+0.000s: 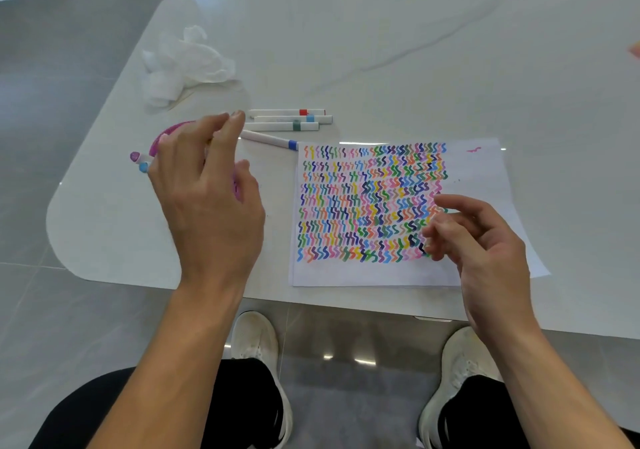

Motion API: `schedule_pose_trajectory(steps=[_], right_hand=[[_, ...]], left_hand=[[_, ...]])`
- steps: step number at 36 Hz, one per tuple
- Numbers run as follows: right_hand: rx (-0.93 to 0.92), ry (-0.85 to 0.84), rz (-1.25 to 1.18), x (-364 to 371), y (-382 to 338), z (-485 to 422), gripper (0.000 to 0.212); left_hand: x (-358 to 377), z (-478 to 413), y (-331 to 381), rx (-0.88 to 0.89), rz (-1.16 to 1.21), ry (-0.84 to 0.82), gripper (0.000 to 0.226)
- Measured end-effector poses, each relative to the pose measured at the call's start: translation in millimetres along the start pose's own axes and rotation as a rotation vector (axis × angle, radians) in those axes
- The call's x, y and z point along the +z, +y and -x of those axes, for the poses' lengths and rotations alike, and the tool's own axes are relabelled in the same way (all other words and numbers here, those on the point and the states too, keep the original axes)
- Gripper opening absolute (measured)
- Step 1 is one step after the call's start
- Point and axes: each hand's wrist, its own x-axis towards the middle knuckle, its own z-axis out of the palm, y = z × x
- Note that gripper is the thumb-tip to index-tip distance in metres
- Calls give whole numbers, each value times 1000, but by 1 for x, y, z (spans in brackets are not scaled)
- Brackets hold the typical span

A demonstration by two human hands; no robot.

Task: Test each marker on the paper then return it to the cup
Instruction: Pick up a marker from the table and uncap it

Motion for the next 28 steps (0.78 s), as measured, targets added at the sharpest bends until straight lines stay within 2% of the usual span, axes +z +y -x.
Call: schedule_pose_trajectory(steps=[8, 12, 17, 21, 24, 28], right_hand=[[7, 4, 6, -2, -1, -1, 19], [9, 1, 7, -2, -1, -1, 19], [21, 19, 72, -3, -1, -3, 16], [69, 46, 133, -5, 5, -5, 15], [146, 82, 127, -6, 7, -6, 15], [222, 122, 84, -8, 6, -5, 15]], left_hand=[[6, 7, 13, 94, 13, 33, 42], [14, 17, 23, 147, 97, -63, 38], [35, 21, 29, 36, 126, -307, 35], [57, 13, 24, -37, 79, -445, 42], [72, 6, 19, -76, 28, -483, 49], [86, 8, 15, -107, 4, -482, 45]])
